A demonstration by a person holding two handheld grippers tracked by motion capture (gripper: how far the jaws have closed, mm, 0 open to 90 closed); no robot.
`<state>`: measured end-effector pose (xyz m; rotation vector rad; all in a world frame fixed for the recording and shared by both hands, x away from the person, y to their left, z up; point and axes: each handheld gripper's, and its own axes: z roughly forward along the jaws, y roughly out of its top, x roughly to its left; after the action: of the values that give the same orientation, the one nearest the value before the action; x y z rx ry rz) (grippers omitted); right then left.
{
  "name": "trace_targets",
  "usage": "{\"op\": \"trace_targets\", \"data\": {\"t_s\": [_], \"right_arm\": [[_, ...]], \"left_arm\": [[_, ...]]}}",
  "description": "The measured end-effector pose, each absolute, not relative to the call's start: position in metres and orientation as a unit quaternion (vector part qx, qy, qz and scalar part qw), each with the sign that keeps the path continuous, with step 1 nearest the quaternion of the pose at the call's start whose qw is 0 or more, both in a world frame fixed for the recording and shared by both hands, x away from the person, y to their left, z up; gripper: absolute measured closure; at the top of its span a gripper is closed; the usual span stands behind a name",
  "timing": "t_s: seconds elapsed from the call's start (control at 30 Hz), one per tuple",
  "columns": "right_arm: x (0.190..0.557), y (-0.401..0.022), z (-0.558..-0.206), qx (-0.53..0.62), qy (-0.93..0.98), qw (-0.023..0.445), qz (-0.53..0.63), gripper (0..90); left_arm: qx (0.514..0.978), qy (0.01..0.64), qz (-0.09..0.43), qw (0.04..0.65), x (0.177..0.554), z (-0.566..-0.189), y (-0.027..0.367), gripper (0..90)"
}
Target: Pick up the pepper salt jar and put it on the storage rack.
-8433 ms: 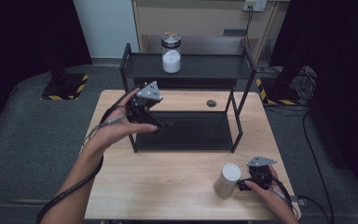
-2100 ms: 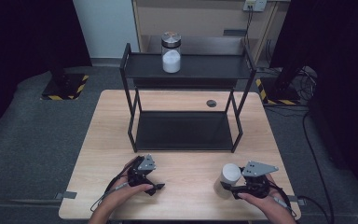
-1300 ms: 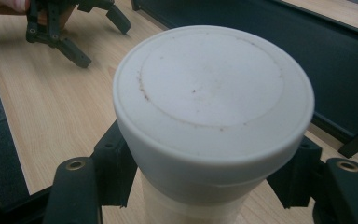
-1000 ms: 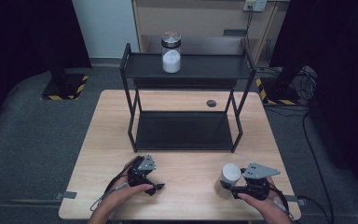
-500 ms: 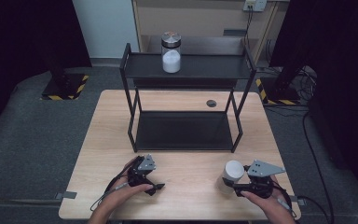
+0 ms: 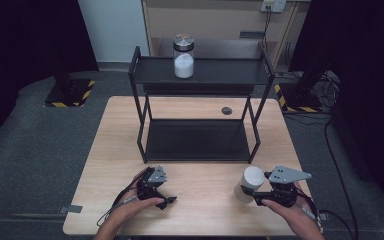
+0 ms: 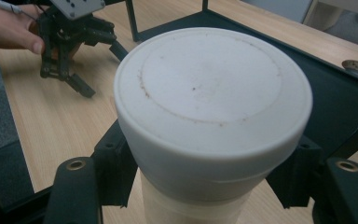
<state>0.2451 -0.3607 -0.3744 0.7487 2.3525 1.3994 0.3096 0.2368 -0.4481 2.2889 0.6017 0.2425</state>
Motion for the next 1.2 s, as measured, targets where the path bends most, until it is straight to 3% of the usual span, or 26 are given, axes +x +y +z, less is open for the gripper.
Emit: {"op": "trace_targets", "data": {"t_s": [1.2], "right_arm": [[0.279, -0.359, -0.305, 0.239, 0.8, 0.153, 0.529, 36.2]], "left_arm": [[0.893, 0.236, 0.095, 0.372, 0.309, -0.448, 0.237, 0.0]]}}
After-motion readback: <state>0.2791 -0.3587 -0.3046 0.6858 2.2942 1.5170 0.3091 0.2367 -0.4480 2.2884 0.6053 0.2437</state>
